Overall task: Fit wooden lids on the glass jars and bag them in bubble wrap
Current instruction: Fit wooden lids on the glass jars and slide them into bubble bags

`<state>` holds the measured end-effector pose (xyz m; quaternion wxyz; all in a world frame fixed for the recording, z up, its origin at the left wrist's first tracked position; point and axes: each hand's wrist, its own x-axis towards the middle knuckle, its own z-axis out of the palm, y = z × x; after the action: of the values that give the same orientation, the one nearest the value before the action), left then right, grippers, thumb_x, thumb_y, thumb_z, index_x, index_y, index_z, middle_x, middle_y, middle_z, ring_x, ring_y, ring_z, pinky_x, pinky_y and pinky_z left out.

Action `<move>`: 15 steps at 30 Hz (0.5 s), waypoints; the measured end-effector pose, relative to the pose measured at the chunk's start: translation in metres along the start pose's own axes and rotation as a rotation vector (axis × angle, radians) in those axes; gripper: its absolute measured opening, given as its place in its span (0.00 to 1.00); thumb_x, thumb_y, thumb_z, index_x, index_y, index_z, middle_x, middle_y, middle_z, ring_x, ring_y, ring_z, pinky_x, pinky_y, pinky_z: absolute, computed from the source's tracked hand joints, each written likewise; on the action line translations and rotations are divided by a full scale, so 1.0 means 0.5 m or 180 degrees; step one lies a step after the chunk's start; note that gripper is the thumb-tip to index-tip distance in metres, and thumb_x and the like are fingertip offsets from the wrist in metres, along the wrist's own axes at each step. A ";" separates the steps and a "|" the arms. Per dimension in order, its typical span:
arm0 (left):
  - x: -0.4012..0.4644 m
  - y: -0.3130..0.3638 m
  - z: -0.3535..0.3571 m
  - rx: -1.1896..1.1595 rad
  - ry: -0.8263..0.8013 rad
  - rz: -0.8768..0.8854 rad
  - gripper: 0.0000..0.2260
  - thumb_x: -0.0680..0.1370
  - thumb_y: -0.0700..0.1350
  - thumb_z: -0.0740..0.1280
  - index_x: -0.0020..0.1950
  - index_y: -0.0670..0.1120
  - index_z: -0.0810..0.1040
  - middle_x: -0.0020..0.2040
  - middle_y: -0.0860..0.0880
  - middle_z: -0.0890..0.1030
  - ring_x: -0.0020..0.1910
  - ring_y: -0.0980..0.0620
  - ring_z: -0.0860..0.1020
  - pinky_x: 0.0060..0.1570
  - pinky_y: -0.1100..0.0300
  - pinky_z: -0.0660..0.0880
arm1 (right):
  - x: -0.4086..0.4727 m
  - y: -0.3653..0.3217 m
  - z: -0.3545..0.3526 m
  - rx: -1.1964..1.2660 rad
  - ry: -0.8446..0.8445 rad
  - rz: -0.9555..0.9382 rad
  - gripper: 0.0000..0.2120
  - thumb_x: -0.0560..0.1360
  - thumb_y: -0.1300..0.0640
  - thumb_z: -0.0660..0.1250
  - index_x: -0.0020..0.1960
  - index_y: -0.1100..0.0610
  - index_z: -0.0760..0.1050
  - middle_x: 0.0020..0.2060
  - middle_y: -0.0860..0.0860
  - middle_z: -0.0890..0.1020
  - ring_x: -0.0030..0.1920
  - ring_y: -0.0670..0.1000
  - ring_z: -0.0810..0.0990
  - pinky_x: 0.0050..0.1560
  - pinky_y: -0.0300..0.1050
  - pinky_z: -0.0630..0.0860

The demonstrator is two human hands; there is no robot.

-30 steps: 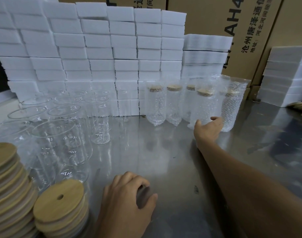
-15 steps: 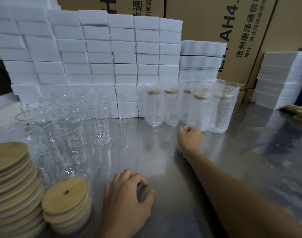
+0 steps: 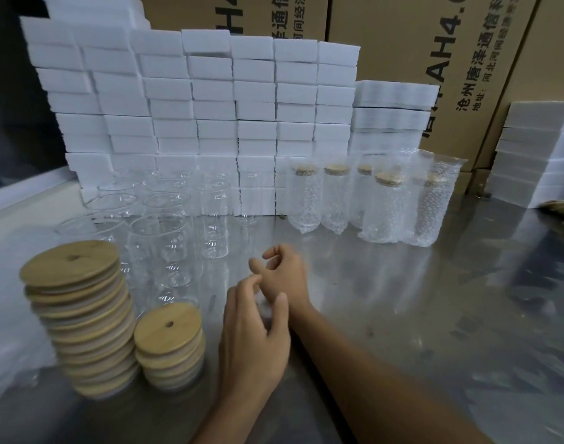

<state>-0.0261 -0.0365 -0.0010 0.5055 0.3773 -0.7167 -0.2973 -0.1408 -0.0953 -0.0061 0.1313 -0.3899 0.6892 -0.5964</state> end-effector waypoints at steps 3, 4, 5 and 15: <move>0.000 0.004 -0.006 -0.0207 -0.0078 -0.0245 0.18 0.75 0.55 0.64 0.64 0.51 0.72 0.55 0.54 0.73 0.48 0.68 0.71 0.43 0.76 0.64 | 0.006 -0.004 0.037 0.0196 -0.0104 -0.0038 0.16 0.71 0.50 0.75 0.54 0.48 0.71 0.44 0.47 0.77 0.43 0.44 0.77 0.43 0.39 0.74; 0.001 0.004 -0.009 -0.0286 -0.0081 -0.0381 0.18 0.76 0.56 0.63 0.64 0.51 0.71 0.55 0.54 0.73 0.47 0.71 0.71 0.42 0.77 0.64 | 0.011 -0.005 0.048 0.0197 -0.0127 -0.0065 0.20 0.71 0.48 0.76 0.59 0.49 0.71 0.48 0.47 0.77 0.47 0.43 0.77 0.46 0.38 0.74; 0.002 0.003 -0.010 -0.0339 -0.0067 -0.0494 0.18 0.76 0.56 0.63 0.63 0.51 0.71 0.55 0.53 0.73 0.46 0.70 0.72 0.41 0.76 0.65 | 0.019 -0.005 0.058 0.0151 -0.0148 -0.0082 0.25 0.71 0.46 0.76 0.63 0.49 0.70 0.52 0.47 0.77 0.51 0.44 0.77 0.50 0.39 0.75; 0.005 -0.003 -0.008 -0.0486 -0.0102 -0.0628 0.04 0.77 0.48 0.68 0.46 0.56 0.73 0.43 0.54 0.80 0.43 0.56 0.78 0.48 0.51 0.76 | 0.152 0.002 0.110 -0.0044 0.0486 0.0014 0.33 0.77 0.47 0.69 0.75 0.57 0.62 0.71 0.54 0.70 0.72 0.53 0.69 0.67 0.47 0.65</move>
<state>-0.0225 -0.0393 0.0004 0.4897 0.4015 -0.6594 -0.4053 -0.1559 -0.1878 0.0006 0.0770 -0.3427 0.7022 -0.6193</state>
